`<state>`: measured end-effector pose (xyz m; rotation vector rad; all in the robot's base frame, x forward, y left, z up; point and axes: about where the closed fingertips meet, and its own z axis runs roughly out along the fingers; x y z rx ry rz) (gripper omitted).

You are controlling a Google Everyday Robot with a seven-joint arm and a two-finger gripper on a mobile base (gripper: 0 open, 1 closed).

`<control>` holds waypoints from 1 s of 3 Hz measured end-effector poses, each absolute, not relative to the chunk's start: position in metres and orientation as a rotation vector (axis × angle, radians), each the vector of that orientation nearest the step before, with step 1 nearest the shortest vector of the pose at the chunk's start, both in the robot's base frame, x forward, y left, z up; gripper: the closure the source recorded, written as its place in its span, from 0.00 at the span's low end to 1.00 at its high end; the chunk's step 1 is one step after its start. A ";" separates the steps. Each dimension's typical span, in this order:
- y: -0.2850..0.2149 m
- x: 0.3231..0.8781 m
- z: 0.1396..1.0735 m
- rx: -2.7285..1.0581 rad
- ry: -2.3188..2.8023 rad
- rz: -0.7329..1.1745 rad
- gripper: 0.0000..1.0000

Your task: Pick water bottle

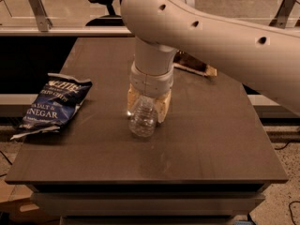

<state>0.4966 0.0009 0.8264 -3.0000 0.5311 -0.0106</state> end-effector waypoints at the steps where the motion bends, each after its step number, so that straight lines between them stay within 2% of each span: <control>1: -0.004 0.494 0.828 -2.988 0.553 -0.022 0.67; 2: -0.008 0.493 0.832 -2.977 0.569 -0.039 0.90; 3: -0.011 0.496 0.840 -2.966 0.576 -0.068 1.00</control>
Offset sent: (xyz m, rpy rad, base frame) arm -0.0037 -0.0152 0.0107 0.0164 -0.0322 -0.0439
